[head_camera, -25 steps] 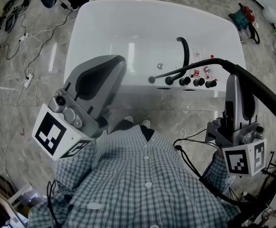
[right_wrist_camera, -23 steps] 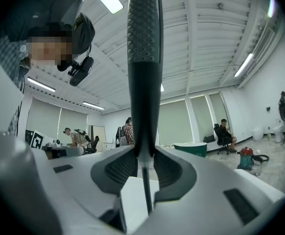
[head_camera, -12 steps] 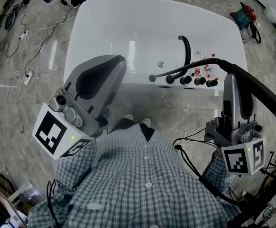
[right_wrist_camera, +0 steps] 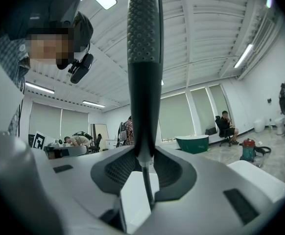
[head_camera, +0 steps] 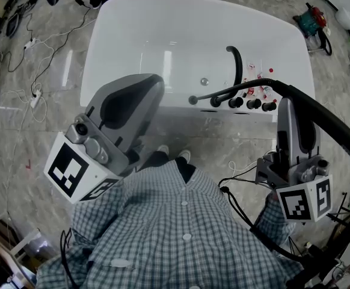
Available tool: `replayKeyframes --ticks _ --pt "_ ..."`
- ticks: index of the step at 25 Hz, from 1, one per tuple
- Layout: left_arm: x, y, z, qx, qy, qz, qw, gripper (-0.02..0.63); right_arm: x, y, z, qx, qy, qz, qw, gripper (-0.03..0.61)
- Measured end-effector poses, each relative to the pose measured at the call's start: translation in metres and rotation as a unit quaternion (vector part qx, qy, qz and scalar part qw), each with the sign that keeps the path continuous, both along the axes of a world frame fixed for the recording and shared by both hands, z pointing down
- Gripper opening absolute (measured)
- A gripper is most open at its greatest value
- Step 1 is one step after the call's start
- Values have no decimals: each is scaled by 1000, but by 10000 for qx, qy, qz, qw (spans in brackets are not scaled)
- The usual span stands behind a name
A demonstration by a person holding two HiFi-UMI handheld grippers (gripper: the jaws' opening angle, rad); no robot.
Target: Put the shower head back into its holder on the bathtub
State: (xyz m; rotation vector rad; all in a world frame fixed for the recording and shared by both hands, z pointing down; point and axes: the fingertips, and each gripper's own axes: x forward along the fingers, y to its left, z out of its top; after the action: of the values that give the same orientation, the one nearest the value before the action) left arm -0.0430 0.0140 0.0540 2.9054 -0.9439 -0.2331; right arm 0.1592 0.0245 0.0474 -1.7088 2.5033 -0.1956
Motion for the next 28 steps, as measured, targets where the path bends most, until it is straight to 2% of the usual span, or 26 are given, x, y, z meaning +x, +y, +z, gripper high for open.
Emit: replayKeyframes --ticks 28 --pt "5 -11 24 -284 -56 74 9996 8 -14 -18 37 -510 -83 -264 9983 118"
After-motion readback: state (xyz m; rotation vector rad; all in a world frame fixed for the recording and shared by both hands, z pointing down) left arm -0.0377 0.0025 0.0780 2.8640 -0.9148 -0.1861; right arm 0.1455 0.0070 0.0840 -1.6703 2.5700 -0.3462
